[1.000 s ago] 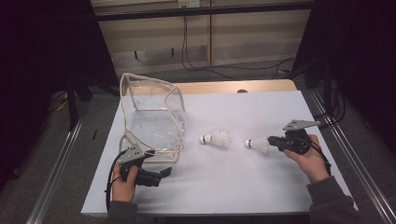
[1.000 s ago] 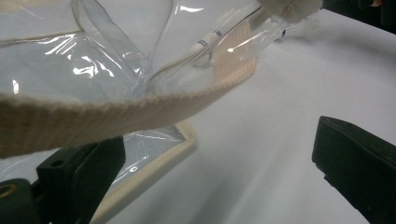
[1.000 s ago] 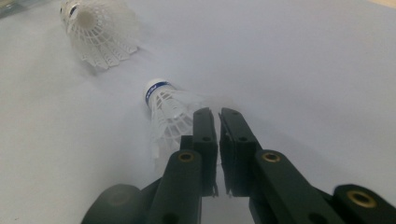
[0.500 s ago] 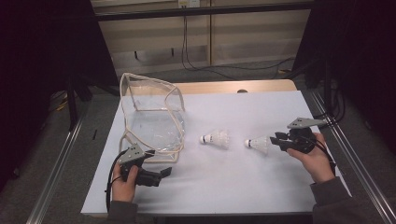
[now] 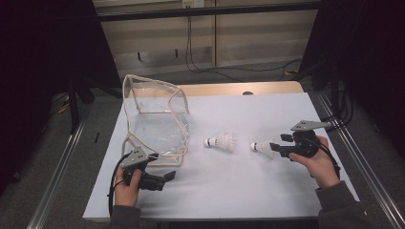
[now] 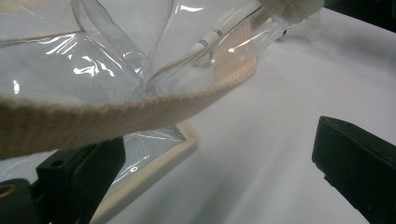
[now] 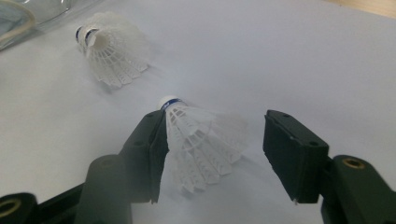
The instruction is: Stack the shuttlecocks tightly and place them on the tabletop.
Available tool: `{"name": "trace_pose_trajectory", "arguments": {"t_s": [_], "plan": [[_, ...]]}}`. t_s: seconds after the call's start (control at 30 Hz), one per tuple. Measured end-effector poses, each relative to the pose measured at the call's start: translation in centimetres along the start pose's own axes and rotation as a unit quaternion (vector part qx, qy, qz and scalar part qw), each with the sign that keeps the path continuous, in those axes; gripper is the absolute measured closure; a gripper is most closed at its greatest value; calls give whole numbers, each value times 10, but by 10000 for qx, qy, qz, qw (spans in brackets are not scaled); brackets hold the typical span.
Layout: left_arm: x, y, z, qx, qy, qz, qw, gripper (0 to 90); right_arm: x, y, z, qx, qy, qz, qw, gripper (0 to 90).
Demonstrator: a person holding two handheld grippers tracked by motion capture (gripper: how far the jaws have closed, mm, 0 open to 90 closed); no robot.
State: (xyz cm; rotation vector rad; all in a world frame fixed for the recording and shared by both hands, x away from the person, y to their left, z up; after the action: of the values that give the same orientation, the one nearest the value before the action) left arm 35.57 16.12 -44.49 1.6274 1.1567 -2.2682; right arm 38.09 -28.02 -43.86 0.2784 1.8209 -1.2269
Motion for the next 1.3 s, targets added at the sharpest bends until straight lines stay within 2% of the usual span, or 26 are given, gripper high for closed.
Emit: {"name": "trace_pose_trajectory", "arguments": {"t_s": [0.23,0.83,1.03,1.3], "plan": [[0,0,0,-7,-2,-11,10000,28,1,6,-3,-56,181,18,9998,249],[0,0,0,-15,8,-12,10000,28,8,19,-11,-195,215,-72,9996,121],[0,0,0,-7,8,0,10000,28,12,24,-13,-259,173,-181,9994,127],[0,0,0,-8,10,1,10000,28,15,28,-16,-284,114,-232,9993,239]]}}
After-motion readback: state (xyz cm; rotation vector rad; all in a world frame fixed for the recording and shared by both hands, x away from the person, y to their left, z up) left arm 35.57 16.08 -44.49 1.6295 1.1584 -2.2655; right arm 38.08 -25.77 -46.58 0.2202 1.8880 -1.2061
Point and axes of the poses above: each handheld gripper's, and its own axes: y roughly forward along the jaws, x roughly out of its underside, z roughly to its right, the point moved 5 cm from there along y, roughly forward along the jaws, and after that the axes turned 3 degrees about -x, right-handed, at the moved point
